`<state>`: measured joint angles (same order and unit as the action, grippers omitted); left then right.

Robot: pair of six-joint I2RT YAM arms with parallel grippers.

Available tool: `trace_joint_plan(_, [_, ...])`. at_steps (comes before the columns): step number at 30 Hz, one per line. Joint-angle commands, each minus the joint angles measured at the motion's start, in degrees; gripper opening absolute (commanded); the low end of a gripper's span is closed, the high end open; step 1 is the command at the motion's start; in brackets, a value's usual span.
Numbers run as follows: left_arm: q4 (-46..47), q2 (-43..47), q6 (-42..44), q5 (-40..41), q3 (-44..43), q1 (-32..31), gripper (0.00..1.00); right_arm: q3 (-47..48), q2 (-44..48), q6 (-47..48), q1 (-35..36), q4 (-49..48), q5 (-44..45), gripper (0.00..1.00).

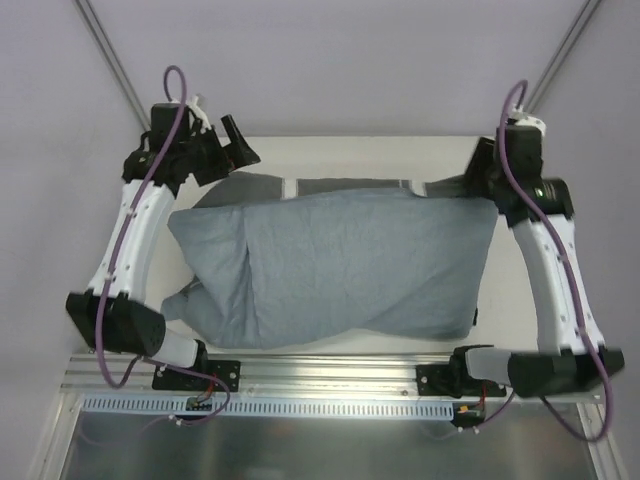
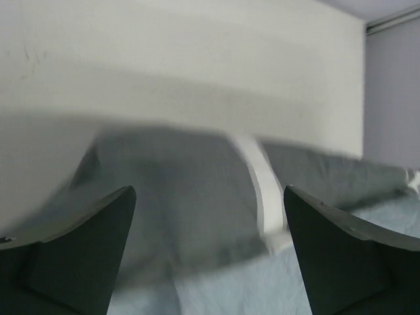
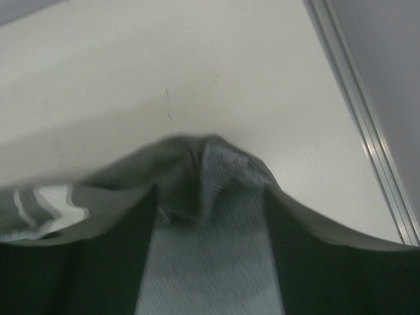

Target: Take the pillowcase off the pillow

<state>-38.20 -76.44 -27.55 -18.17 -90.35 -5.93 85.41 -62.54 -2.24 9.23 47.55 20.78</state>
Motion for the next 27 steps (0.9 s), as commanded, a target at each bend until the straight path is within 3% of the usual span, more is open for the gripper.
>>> trace_joint_plan(1, [0.23,-7.92,0.83,1.13,-3.69,0.05,0.99,10.1,-15.47,0.23,-3.61,0.33,-7.92,0.75])
trace_joint_plan(3, [-0.04,-8.46,1.01,1.91,-4.23,0.05,0.99,13.2,-19.27,-0.66,-3.09,3.33,-9.78,0.93])
trace_joint_plan(5, [-0.04,-6.89,1.71,5.94,-3.53,0.05,0.99,11.38,-16.76,-0.66,-2.03,0.64,-10.66,0.99])
trace_joint_plan(9, [-0.13,-3.02,3.2,8.68,-0.02,-0.04,0.99,2.68,-9.73,-1.19,-0.71,-3.77,-15.05,1.0])
trace_joint_plan(15, [-0.04,2.61,3.91,5.26,12.27,-2.15,0.85,-13.4,-1.98,-3.47,8.77,-8.87,-12.61,1.0])
trace_joint_plan(19, [0.75,5.86,3.38,9.11,18.97,-8.98,0.84,-20.79,-1.35,-7.15,15.27,-11.16,-9.97,0.99])
trace_joint_plan(22, [1.1,5.26,2.68,11.66,21.61,-12.51,0.86,-21.95,-2.57,-8.92,20.88,-13.61,-9.18,1.0])
trace_joint_plan(27, [3.83,2.45,0.57,13.42,23.46,-16.21,0.86,-16.07,-8.99,-9.62,31.7,-11.26,-1.36,0.99])
